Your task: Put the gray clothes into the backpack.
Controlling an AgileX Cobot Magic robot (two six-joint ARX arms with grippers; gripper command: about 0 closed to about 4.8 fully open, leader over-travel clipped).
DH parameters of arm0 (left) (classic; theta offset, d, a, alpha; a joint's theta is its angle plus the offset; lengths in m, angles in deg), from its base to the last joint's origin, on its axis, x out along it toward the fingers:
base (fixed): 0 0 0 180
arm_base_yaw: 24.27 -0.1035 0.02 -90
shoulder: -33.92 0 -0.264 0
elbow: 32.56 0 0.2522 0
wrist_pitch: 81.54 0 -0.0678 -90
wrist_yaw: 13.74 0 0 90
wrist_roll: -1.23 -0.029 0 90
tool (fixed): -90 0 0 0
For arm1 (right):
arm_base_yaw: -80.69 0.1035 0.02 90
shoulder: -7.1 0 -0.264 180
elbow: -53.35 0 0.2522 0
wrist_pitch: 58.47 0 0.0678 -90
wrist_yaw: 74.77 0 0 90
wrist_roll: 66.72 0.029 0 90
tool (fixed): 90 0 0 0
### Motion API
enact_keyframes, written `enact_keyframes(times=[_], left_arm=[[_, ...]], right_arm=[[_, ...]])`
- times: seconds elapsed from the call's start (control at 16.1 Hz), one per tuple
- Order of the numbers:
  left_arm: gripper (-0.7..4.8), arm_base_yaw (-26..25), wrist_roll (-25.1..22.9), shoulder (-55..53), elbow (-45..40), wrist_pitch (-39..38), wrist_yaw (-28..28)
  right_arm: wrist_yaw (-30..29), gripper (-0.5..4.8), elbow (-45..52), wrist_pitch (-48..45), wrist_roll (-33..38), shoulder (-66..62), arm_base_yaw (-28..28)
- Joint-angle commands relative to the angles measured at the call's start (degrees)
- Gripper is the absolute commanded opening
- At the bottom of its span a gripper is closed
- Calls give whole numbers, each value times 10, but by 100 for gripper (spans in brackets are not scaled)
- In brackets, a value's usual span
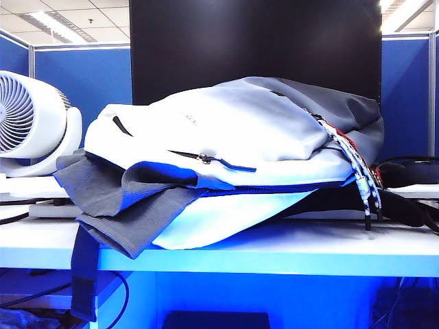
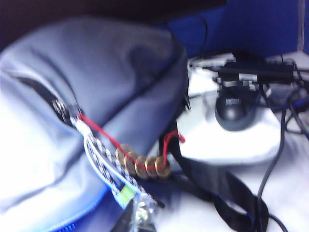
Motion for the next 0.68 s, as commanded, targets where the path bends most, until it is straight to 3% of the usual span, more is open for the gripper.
enact_keyframes(times=[0.06,0.31,0.43,0.68], left_arm=[[-5,22,-43,0,2,67,-43],[-4,22,-31,0,2,93,-26],[-4,22,17,0,2,85,-1],[-4,21,19,0,2,83,-4]], right_arm=[[2,-1,1,-9,2,0,0],[3,-1,1,-9,2,0,1],[3,-1,1,-8,2,0,0],[3,-1,1,-6,2,0,0]])
